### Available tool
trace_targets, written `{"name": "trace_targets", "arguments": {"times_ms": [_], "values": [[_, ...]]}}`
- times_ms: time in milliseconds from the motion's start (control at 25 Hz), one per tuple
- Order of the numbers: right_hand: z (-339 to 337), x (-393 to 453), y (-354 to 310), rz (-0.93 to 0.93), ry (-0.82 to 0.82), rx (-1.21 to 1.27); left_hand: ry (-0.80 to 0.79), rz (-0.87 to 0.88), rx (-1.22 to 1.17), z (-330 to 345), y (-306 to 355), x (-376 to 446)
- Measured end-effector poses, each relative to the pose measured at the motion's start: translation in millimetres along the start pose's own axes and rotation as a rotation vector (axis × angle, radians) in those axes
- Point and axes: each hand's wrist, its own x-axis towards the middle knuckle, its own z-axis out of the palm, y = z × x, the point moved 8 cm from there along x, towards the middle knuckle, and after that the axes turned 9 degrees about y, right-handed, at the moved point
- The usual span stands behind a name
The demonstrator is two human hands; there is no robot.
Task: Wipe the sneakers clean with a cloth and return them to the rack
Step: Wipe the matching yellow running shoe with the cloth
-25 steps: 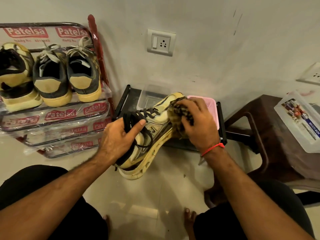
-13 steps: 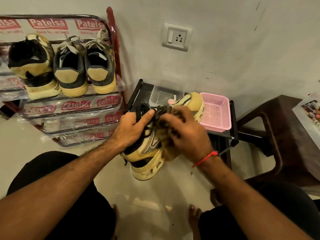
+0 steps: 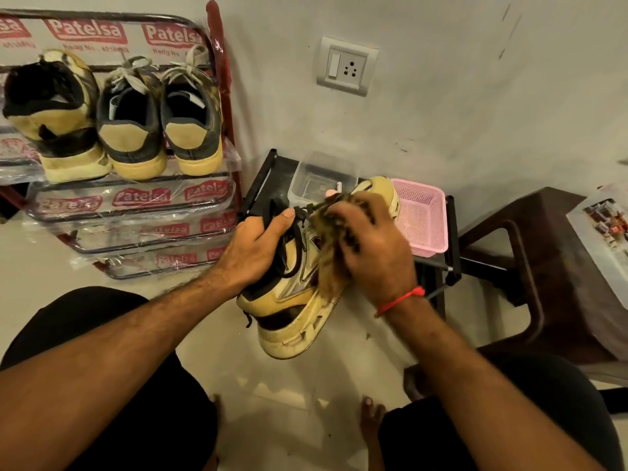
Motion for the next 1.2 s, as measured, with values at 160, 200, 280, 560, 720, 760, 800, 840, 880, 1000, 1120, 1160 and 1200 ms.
{"name": "trace_targets", "arguments": {"times_ms": [160,200,280,560,720,760,800,840,880,1000,1120,1160,1200], "values": [[-4.3,6.0,53.1,0.283,0.026,0.013,0.023,0.023,0.067,5.5,4.1,1.3],[2.3,-2.9,27.6,0.218,-0.014,0.069,0.035,0.02,0.073,4.2,3.9,2.8],[12.9,-26.1,-39.7,0.017,-0.108,0.205,0.067,-0.002,0.065,-3.1,1.8,7.8],[-9.5,9.1,32.1,0.114,0.025,0.026,-0.011,0.025,0.037,-4.6,1.7,4.4],[-14.5,7.1,76.1,0.333,0.035,-0.073,-0.037,0.082,0.115,3.8,6.1,5.6],[-12.2,4.0,74.2,0.349,0.028,-0.055,-0.032,0.09,0.121,3.4,5.5,5.9],[-7.6,-0.1,67.9,0.356,0.004,-0.019,-0.02,0.097,0.127,1.1,4.3,6.2],[-0.7,-5.0,56.4,0.347,-0.039,0.028,0.0,0.097,0.139,-2.2,2.4,6.8],[7.4,-10.6,40.5,0.319,-0.095,0.077,0.028,0.084,0.154,-6.6,-0.5,7.8],[23.3,-24.1,-16.7,0.206,-0.233,0.234,0.121,0.026,0.165,-19.6,-9.2,14.0],[27.9,-33.1,-60.4,0.059,-0.367,0.379,0.173,-0.001,0.152,-29.1,-12.0,19.8],[27.5,-36.9,-71.4,-0.022,-0.413,0.411,0.17,-0.006,0.153,-29.3,-13.1,21.0],[27.4,-40.7,-78.0,-0.106,-0.446,0.41,0.152,-0.007,0.151,-27.6,-14.1,21.4]]}}
